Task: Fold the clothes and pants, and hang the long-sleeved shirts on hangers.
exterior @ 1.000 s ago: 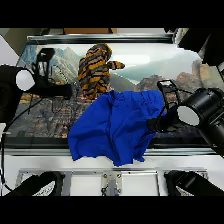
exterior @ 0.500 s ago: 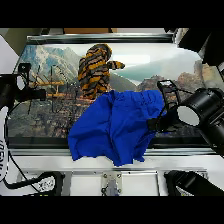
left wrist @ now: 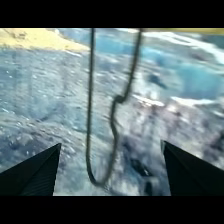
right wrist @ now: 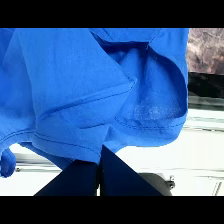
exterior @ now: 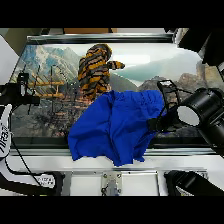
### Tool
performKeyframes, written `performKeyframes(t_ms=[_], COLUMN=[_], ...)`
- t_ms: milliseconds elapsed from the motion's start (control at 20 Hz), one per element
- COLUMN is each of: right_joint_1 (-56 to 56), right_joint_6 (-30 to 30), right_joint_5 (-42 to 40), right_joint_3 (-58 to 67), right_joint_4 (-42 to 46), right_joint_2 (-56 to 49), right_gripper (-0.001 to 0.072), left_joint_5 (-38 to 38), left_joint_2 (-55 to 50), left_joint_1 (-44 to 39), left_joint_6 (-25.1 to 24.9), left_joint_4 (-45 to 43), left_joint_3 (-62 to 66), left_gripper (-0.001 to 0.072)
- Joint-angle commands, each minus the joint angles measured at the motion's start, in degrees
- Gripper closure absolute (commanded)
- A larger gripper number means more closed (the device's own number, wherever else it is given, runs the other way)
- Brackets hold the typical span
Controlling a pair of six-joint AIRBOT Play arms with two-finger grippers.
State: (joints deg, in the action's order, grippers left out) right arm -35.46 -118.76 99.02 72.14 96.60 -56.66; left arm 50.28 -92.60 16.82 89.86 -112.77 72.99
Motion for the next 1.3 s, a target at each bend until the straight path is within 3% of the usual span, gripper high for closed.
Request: performKeyframes(t_ms=[0,550,600,700,800,850,950,1250], right_joint_1=[-0.04,-0.04,-0.04,-0.04,-0.04,-0.04,-0.04,-0.04], right_joint_6=[0.0,0.0,0.0,0.0,0.0,0.0,0.0,0.0], right_joint_5=[0.0,0.0,0.0,0.0,0.0,0.0,0.0,0.0], right_joint_3=[-0.02,-0.02,-0.02,-0.02,-0.02,-0.02,-0.02,-0.02], right_joint_4=[0.0,-0.02,-0.02,-0.02,-0.02,-0.02,-0.02,-0.02], right_joint_2=[-0.04,-0.04,-0.04,-0.04,-0.04,-0.04,-0.04,-0.04], right_gripper=[0.0702,0.0701,0.0701,0.0702,0.0702,0.0701,0.0702,0.0702], left_joint_5=[-2.99,0.74,0.46,0.55,0.55,0.52,0.66,1.88], left_joint_2=[-4.15,-13.99,-13.92,-13.9,-13.9,-13.9,-13.88,-8.98], left_joint_1=[1.9,2.38,2.32,2.32,2.34,2.32,2.32,2.27], left_joint_6=[-0.11,-0.74,-0.74,-0.74,-0.76,-0.74,-0.79,-0.98], left_joint_4=[-1.7,-1.55,-1.6,-1.57,-1.64,-1.66,-1.68,-1.66], left_joint_3=[0.11,9.51,9.51,9.51,9.51,9.51,9.51,9.51], left_gripper=[0.0017,0.0018,0.0129,0.0464,0.0605,0.0605,0.0695,0.0695])
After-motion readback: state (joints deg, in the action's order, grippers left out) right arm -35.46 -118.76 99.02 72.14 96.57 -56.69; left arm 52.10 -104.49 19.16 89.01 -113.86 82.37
